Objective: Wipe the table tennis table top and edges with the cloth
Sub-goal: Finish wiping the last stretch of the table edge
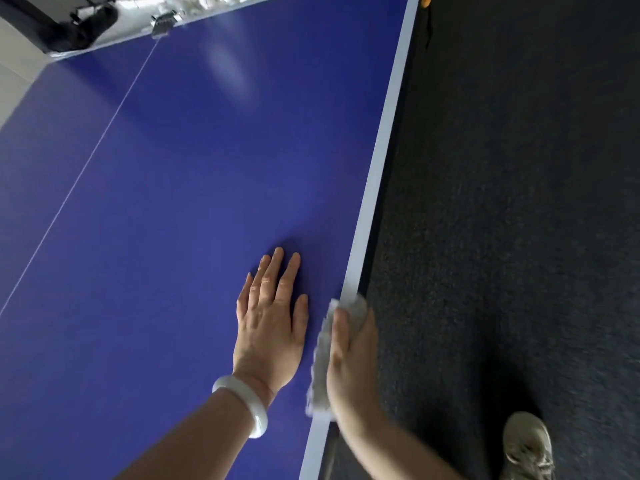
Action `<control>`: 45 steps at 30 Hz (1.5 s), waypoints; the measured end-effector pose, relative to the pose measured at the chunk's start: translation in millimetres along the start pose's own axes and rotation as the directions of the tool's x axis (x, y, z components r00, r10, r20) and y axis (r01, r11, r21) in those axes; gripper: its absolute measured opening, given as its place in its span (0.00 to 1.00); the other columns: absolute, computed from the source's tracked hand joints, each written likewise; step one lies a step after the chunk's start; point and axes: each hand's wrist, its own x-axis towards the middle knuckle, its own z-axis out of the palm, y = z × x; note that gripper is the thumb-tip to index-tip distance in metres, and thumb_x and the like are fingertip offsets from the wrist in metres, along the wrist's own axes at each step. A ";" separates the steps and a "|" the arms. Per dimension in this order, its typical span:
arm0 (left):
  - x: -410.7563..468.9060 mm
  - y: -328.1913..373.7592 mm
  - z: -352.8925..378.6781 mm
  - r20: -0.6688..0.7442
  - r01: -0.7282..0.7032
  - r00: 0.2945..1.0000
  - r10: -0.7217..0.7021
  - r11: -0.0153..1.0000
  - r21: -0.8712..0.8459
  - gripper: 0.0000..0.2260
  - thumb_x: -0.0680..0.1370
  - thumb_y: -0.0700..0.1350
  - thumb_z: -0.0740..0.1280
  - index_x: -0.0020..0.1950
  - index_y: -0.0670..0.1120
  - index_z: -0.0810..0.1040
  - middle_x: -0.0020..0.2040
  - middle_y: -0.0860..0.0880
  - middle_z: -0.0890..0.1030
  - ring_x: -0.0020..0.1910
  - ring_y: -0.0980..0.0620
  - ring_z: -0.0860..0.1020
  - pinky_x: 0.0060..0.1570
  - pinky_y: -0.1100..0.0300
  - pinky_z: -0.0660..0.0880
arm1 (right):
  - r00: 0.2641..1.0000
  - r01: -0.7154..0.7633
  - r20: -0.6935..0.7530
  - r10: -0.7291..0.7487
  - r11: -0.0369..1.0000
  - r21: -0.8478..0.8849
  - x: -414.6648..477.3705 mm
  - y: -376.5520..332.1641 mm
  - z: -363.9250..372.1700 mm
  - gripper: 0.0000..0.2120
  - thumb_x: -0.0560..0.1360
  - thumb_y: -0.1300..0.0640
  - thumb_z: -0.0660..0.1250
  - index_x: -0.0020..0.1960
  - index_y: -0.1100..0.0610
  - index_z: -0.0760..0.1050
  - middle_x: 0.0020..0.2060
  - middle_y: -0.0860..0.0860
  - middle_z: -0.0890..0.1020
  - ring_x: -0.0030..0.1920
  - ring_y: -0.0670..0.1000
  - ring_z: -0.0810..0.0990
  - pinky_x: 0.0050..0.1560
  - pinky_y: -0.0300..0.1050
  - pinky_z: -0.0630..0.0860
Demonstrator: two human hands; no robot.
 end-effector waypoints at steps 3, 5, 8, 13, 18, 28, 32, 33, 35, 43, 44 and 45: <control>-0.2 3.0 0.1 0.015 0.007 1.000 -0.008 1.000 0.021 0.28 0.81 0.56 0.43 0.80 0.51 0.55 0.81 0.52 0.53 0.80 0.55 0.48 0.78 0.53 0.45 | 0.998 -0.060 -0.014 0.060 0.998 -0.012 90.8 -29.4 -0.8 0.23 0.82 0.45 0.59 0.66 0.64 0.70 0.58 0.58 0.79 0.58 0.55 0.80 0.54 0.35 0.74; 0.6 5.8 -1.2 0.021 0.010 1.000 -0.011 0.999 0.031 0.28 0.81 0.55 0.44 0.80 0.49 0.58 0.80 0.50 0.56 0.80 0.51 0.52 0.78 0.51 0.48 | 0.997 -0.075 0.004 0.075 0.997 -0.024 133.0 -44.7 -0.7 0.27 0.82 0.44 0.58 0.69 0.66 0.67 0.62 0.62 0.77 0.61 0.59 0.79 0.62 0.49 0.75; 13.3 9.7 -12.5 0.008 -0.028 1.000 0.027 0.994 0.108 0.25 0.81 0.52 0.50 0.73 0.43 0.71 0.72 0.42 0.70 0.69 0.38 0.69 0.67 0.41 0.68 | 0.995 -0.078 0.065 0.079 0.997 -0.017 143.9 -42.1 -0.7 0.28 0.82 0.43 0.58 0.69 0.67 0.67 0.62 0.65 0.76 0.62 0.63 0.78 0.65 0.58 0.73; 102.8 37.2 -24.3 -0.049 -0.029 0.998 0.030 0.999 0.029 0.18 0.83 0.46 0.58 0.72 0.44 0.70 0.74 0.44 0.66 0.71 0.41 0.66 0.69 0.45 0.63 | 0.996 -0.076 0.030 0.078 0.995 -0.068 140.7 -42.0 -2.7 0.30 0.82 0.44 0.57 0.73 0.67 0.64 0.64 0.63 0.74 0.64 0.60 0.76 0.66 0.55 0.72; 199.0 76.9 -3.9 -0.016 0.021 1.000 -0.021 0.999 0.028 0.25 0.85 0.52 0.51 0.81 0.48 0.53 0.82 0.48 0.50 0.80 0.49 0.48 0.77 0.50 0.46 | 0.998 -0.046 0.030 0.048 0.996 -0.082 135.5 -48.5 -5.9 0.34 0.79 0.41 0.55 0.73 0.66 0.64 0.65 0.63 0.74 0.66 0.59 0.75 0.67 0.55 0.71; 223.0 74.3 8.7 -0.067 0.075 0.995 -0.079 0.996 -0.052 0.23 0.85 0.50 0.50 0.80 0.54 0.56 0.81 0.53 0.53 0.80 0.55 0.48 0.78 0.54 0.42 | 0.988 -0.073 0.134 0.079 0.996 -0.047 139.8 -54.2 -8.4 0.47 0.71 0.32 0.49 0.81 0.60 0.50 0.78 0.55 0.60 0.77 0.50 0.61 0.76 0.45 0.60; 220.7 73.3 9.1 -0.062 0.084 0.994 -0.088 0.994 -0.065 0.23 0.85 0.50 0.51 0.81 0.54 0.55 0.81 0.54 0.52 0.80 0.55 0.47 0.78 0.54 0.42 | 0.996 -0.051 0.066 0.052 0.999 -0.012 205.1 -73.4 -2.5 0.37 0.79 0.41 0.54 0.79 0.64 0.53 0.76 0.59 0.63 0.76 0.54 0.64 0.75 0.51 0.62; 220.3 73.4 9.1 -0.062 0.087 0.994 -0.091 0.994 -0.064 0.23 0.85 0.50 0.51 0.81 0.54 0.55 0.81 0.54 0.52 0.80 0.55 0.47 0.78 0.53 0.42 | 0.998 -0.042 0.052 0.042 0.999 -0.015 231.0 -81.3 -1.9 0.34 0.82 0.45 0.56 0.79 0.65 0.54 0.75 0.60 0.64 0.75 0.55 0.65 0.75 0.52 0.63; 219.9 74.8 8.5 -0.055 0.093 0.994 -0.096 0.994 -0.060 0.23 0.85 0.50 0.50 0.81 0.55 0.54 0.81 0.54 0.51 0.80 0.55 0.47 0.78 0.52 0.43 | 0.997 -0.053 0.063 0.054 0.999 -0.005 274.3 -97.4 -3.0 0.31 0.84 0.48 0.56 0.79 0.65 0.53 0.76 0.61 0.63 0.75 0.56 0.66 0.74 0.52 0.64; 218.7 75.9 7.0 -0.054 0.098 0.993 -0.102 0.992 -0.074 0.23 0.85 0.50 0.50 0.80 0.54 0.55 0.81 0.54 0.52 0.80 0.55 0.47 0.78 0.53 0.42 | 0.997 -0.069 0.043 0.066 0.995 0.069 141.7 -45.6 -1.0 0.39 0.76 0.35 0.53 0.80 0.57 0.55 0.76 0.49 0.64 0.67 0.23 0.59 0.62 0.17 0.54; 218.5 76.1 6.4 -0.057 0.099 0.993 -0.103 0.992 -0.072 0.23 0.85 0.50 0.50 0.80 0.54 0.55 0.81 0.54 0.52 0.80 0.55 0.47 0.78 0.54 0.42 | 0.993 -0.096 0.079 0.091 0.993 0.063 125.2 -40.2 -2.7 0.42 0.74 0.32 0.52 0.80 0.56 0.54 0.76 0.47 0.63 0.68 0.24 0.59 0.62 0.17 0.56; 218.4 76.3 6.0 -0.056 0.100 0.993 -0.104 0.992 -0.072 0.23 0.85 0.50 0.50 0.80 0.54 0.55 0.81 0.54 0.52 0.80 0.55 0.47 0.78 0.54 0.42 | 0.989 -0.114 0.107 0.107 0.991 0.064 120.6 -39.4 -3.6 0.43 0.73 0.31 0.52 0.80 0.55 0.54 0.75 0.46 0.63 0.71 0.29 0.61 0.62 0.18 0.57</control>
